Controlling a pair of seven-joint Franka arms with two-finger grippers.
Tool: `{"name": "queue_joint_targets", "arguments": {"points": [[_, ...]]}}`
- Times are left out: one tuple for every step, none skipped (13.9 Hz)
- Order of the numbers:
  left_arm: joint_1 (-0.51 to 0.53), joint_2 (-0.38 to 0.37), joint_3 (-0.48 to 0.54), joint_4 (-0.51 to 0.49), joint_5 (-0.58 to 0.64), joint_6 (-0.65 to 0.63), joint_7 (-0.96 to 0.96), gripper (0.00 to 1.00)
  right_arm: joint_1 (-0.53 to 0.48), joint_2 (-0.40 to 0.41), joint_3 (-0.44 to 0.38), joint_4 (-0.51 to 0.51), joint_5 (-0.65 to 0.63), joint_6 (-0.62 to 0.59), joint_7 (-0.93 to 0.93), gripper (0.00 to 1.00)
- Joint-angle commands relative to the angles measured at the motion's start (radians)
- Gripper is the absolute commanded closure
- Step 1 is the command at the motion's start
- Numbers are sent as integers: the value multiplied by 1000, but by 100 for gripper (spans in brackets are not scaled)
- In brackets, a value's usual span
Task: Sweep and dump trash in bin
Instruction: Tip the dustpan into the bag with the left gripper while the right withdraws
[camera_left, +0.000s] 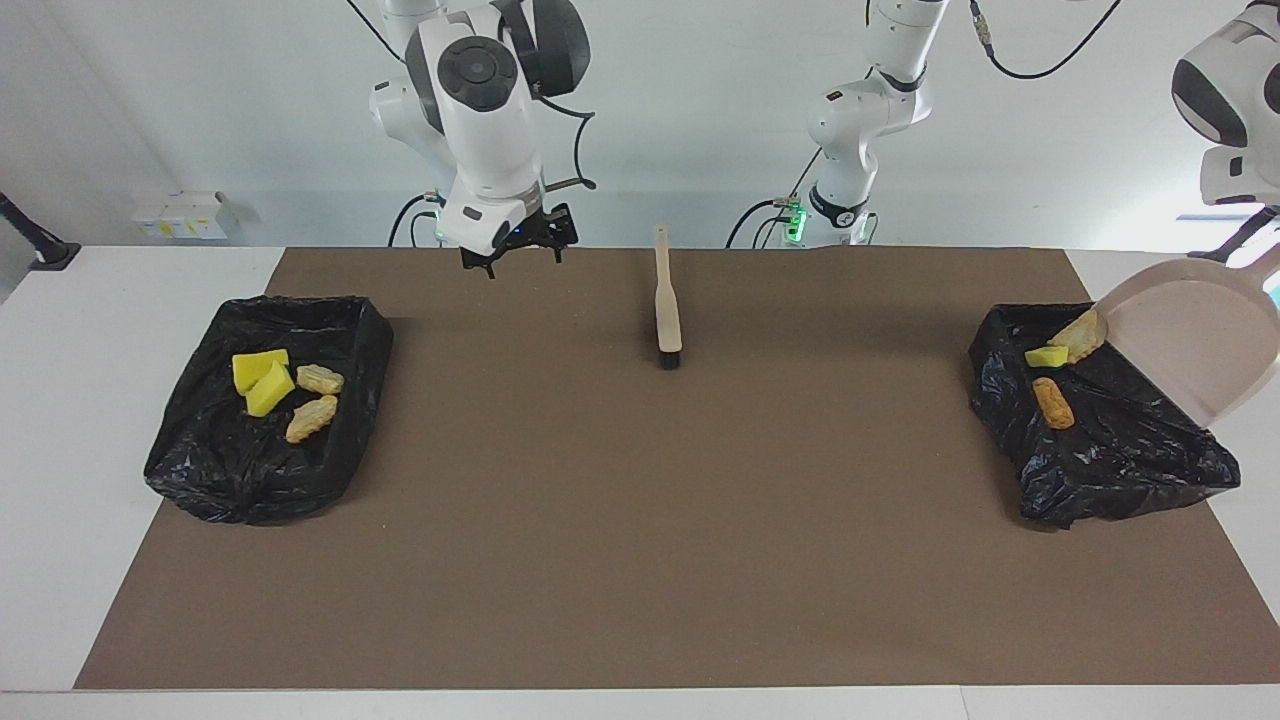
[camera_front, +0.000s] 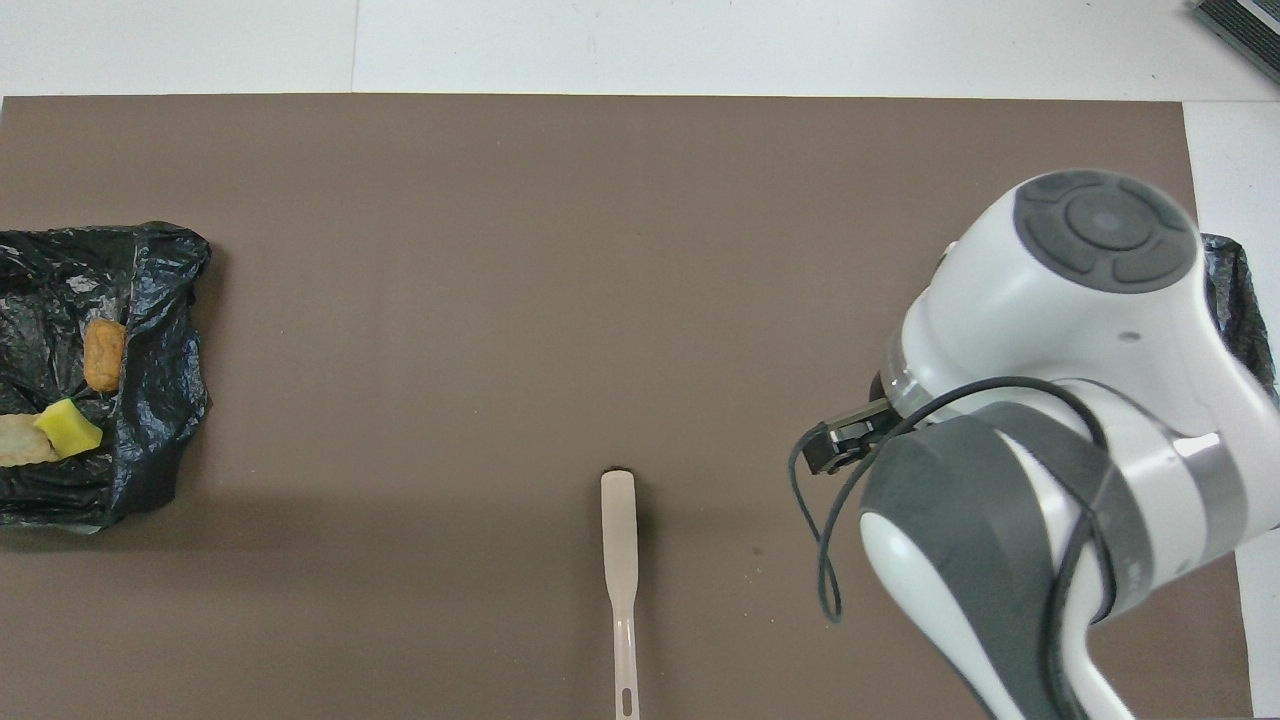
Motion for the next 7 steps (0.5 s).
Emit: {"name": "queue_joint_targets", "arguments": {"points": [[-67, 15, 11, 62, 19, -61, 22, 100, -70, 14, 11, 47, -76, -22, -95, 0], [-70, 16, 10, 88, 18, -67, 22, 100, -101, 11, 11, 47, -87, -12, -138, 0], [-76, 13, 8, 96, 13, -66, 22, 100, -133, 6, 10, 52, -95, 2, -187, 0], [-79, 10, 6, 97, 4, -69, 22, 100, -166, 8, 4, 64, -102, 19, -230, 0], [-92, -1, 3, 97, -34, -81, 13, 100, -192, 6, 1, 67, -102, 33, -242, 0], [-95, -7, 5, 96, -135, -90, -7, 100, -206, 3, -7, 69, -101, 42, -230, 0], [-95, -8, 11, 96, -228, -101, -65, 100, -221, -3, -22, 69, -99, 59, -208, 0]]}}
